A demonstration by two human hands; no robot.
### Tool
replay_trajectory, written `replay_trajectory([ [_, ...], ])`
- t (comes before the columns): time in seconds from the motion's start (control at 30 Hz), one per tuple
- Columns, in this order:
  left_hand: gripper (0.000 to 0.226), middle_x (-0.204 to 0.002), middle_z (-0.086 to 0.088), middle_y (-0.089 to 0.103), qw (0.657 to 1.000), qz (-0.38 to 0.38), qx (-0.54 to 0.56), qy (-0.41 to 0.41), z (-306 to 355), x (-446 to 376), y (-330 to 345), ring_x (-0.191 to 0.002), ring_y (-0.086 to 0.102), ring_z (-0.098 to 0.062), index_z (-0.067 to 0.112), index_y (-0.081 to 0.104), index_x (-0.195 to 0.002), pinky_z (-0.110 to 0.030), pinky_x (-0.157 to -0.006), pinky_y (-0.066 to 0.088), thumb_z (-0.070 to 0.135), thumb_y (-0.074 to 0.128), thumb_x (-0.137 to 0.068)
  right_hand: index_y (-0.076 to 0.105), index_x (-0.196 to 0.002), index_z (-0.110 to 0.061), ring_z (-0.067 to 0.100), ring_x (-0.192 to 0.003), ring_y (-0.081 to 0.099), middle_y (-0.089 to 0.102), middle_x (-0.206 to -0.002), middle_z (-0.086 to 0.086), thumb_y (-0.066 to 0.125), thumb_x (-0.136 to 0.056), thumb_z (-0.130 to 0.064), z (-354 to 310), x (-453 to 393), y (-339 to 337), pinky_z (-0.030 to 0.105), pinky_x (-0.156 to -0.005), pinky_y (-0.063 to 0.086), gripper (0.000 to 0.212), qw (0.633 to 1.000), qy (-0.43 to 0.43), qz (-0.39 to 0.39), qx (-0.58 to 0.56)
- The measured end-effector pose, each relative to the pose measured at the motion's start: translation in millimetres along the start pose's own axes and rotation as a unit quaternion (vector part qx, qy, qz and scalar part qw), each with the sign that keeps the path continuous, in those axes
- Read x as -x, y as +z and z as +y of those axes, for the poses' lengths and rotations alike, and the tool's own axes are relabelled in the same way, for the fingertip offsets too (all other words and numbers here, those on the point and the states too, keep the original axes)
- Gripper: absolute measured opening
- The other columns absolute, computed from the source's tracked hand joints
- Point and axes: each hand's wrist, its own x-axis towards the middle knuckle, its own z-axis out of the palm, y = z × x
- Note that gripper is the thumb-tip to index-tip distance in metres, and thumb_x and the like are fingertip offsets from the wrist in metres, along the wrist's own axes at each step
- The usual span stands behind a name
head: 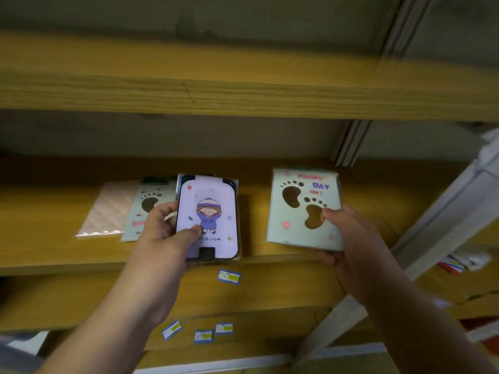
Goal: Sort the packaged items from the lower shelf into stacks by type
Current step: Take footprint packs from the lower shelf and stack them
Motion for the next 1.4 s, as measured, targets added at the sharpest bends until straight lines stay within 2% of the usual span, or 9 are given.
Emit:
replay_trajectory([
  [0.23, 0.036, -0.106, -0.004, 0.077, 1.000, -0.011, 0.004, -0.004, -16, 59, 69, -0.087, 0.076, -0.025, 0.020, 0.053, -0.127, -0.031, -0.055, 0.058, 0.002, 0.056, -0.096, 0.061, -0.093, -0.024, 0.010, -0.042, 0.058, 0.069, -0.058, 0.003, 0.056, -0.099, -0.031, -6, 35, -79, 0.026, -0.036, 0.042, 0.010, 0.998, -0.022, 0.031, 0.041],
  [0.43, 0.033, -0.101, -0.005, 0.078, 0.999, -0.035, 0.012, 0.000, -31, 135, 136, -0.086, 0.077, -0.026, 0.023, 0.057, -0.120, -0.031, -0.055, 0.060, 0.003, 0.057, -0.094, 0.072, -0.083, -0.045, 0.010, -0.042, 0.061, 0.077, -0.073, 0.005, 0.059, -0.083, -0.041, -14, 91, -159, 0.022, -0.034, 0.042, 0.013, 0.996, -0.034, -0.078, 0.028],
  [0.6, 0.032, -0.103, -0.006, 0.078, 0.999, -0.041, 0.021, 0.018, -51, 191, 199, -0.084, 0.077, -0.025, 0.017, 0.059, -0.120, -0.029, -0.050, 0.058, 0.002, 0.058, -0.092, 0.070, -0.071, -0.055, 0.017, -0.051, 0.066, 0.079, -0.076, 0.004, 0.059, -0.095, -0.036, -16, 118, -244, 0.022, -0.034, 0.045, 0.032, 0.996, -0.044, -0.066, 0.039],
  [0.83, 0.032, -0.102, -0.005, 0.078, 0.995, -0.102, 0.002, -0.022, -72, 227, 295, -0.087, 0.077, -0.025, 0.023, 0.059, -0.121, -0.029, -0.051, 0.057, 0.007, 0.059, -0.093, 0.067, -0.082, -0.028, 0.010, -0.042, 0.065, 0.075, -0.060, -0.001, 0.066, -0.092, -0.029, -20, 131, -348, 0.019, -0.031, 0.041, 0.010, 0.999, -0.001, 0.038, 0.009],
  [0.97, 0.035, -0.102, -0.003, 0.078, 0.989, -0.142, -0.005, -0.040, -79, 227, 343, -0.087, 0.077, -0.023, 0.025, 0.058, -0.123, -0.029, -0.056, 0.059, 0.009, 0.062, -0.092, 0.071, -0.063, -0.055, 0.006, -0.056, 0.071, 0.075, -0.065, -0.011, 0.066, -0.092, -0.030, -23, 136, -395, 0.031, -0.057, 0.056, 0.038, 0.999, -0.032, 0.040, -0.018],
  [1.1, 0.032, -0.102, -0.005, 0.078, 0.982, -0.178, -0.014, -0.065, -94, 219, 393, -0.087, 0.077, -0.027, 0.025, 0.056, -0.120, -0.033, -0.057, 0.060, 0.009, 0.062, -0.093, 0.077, -0.082, -0.043, 0.023, -0.083, 0.072, 0.079, -0.086, -0.003, 0.077, -0.079, -0.041, -19, 139, -435, 0.044, -0.078, 0.053, 0.003, 0.996, -0.044, 0.040, -0.063],
  [1.2, 0.032, -0.101, -0.006, 0.078, 0.977, -0.197, -0.011, -0.085, -108, 206, 430, -0.087, 0.077, -0.029, 0.028, 0.056, -0.119, -0.035, -0.058, 0.061, 0.009, 0.062, -0.093, 0.079, -0.078, -0.036, 0.028, -0.087, 0.070, 0.079, -0.083, -0.003, 0.074, -0.064, -0.044, -19, 130, -461, 0.055, -0.095, 0.053, 0.016, 0.992, -0.027, 0.082, -0.096],
  [1.33, 0.034, -0.099, -0.006, 0.079, 0.967, -0.235, -0.020, -0.097, -127, 183, 486, -0.086, 0.077, -0.029, 0.028, 0.054, -0.122, -0.046, -0.069, 0.061, 0.010, 0.062, -0.094, 0.080, -0.078, -0.035, 0.029, -0.093, 0.074, 0.080, -0.085, -0.002, 0.074, -0.064, -0.041, -23, 105, -496, 0.066, -0.092, 0.050, 0.016, 0.986, -0.036, 0.133, -0.098],
  [1.4, 0.035, -0.097, -0.007, 0.079, 0.963, -0.250, -0.013, -0.105, -132, 168, 517, -0.085, 0.077, -0.029, 0.027, 0.053, -0.123, -0.039, -0.063, 0.061, 0.009, 0.061, -0.094, 0.080, -0.080, -0.037, 0.023, -0.088, 0.076, 0.080, -0.087, -0.001, 0.072, -0.066, -0.042, -29, 87, -514, 0.060, -0.089, 0.055, 0.016, 0.986, -0.047, 0.135, -0.092],
])
